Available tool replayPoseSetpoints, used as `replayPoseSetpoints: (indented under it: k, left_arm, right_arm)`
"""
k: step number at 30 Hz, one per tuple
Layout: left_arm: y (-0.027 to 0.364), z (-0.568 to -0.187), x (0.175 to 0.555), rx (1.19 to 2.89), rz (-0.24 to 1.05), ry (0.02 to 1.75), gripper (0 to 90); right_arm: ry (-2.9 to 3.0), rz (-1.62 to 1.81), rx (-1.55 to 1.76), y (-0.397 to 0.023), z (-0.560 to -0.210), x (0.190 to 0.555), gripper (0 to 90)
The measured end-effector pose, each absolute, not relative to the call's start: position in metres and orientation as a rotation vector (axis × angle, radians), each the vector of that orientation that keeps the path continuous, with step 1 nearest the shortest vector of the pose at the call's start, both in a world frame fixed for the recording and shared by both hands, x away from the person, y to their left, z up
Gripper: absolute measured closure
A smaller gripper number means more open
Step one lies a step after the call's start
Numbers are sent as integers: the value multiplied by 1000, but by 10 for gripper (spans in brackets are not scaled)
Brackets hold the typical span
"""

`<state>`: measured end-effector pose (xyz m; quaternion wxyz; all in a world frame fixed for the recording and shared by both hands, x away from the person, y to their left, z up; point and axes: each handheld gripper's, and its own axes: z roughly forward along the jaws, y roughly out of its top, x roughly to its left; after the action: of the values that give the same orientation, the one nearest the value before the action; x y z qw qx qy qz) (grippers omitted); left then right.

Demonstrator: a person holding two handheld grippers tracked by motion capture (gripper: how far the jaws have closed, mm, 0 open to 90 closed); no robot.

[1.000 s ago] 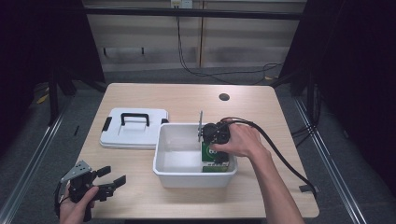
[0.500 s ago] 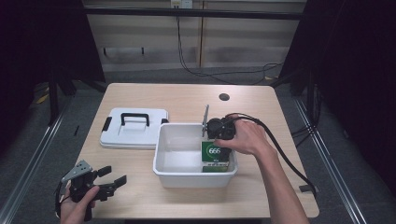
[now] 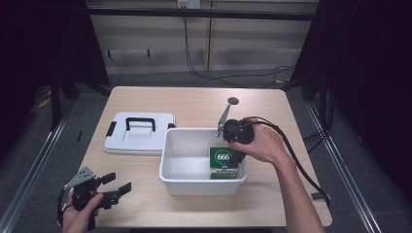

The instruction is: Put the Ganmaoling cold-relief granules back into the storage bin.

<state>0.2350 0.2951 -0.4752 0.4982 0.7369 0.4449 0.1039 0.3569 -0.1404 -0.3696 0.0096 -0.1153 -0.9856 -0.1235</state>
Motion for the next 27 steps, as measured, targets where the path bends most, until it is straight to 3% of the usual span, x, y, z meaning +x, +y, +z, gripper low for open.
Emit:
replayPoseSetpoints:
  k: [27]
  left_arm:
    - [296,-476,234,1780,253,1086,174]
  right_arm:
    - [-3044,-759,-504,-189,-346,337,192]
